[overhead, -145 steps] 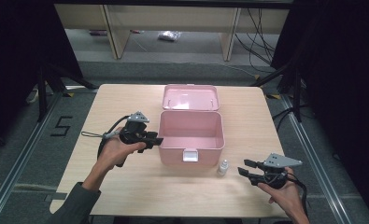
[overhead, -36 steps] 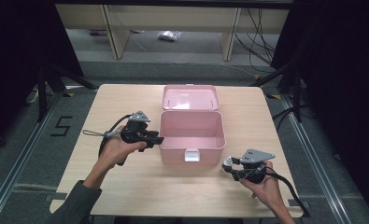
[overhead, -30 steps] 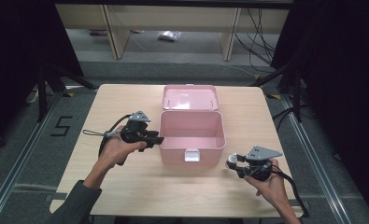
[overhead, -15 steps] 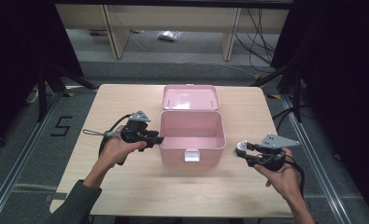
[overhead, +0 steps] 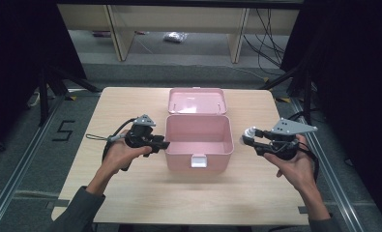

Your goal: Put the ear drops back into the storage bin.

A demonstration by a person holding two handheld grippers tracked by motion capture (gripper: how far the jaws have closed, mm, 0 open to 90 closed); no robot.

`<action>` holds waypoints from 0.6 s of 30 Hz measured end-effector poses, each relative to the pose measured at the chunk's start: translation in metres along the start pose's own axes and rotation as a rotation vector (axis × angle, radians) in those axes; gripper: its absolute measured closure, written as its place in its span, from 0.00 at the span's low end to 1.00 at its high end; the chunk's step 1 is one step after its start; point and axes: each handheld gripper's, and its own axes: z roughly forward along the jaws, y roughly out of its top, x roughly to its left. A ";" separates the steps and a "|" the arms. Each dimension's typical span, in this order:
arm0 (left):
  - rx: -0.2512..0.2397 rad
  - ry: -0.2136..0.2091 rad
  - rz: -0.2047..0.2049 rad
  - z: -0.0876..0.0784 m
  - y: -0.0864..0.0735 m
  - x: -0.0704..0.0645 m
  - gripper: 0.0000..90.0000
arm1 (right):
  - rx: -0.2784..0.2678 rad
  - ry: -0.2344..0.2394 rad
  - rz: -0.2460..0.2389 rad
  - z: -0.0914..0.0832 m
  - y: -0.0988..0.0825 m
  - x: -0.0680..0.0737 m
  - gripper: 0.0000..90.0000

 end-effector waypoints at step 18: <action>0.001 0.002 0.002 0.000 0.000 0.000 0.70 | 0.147 0.111 -0.100 0.047 0.026 0.012 0.67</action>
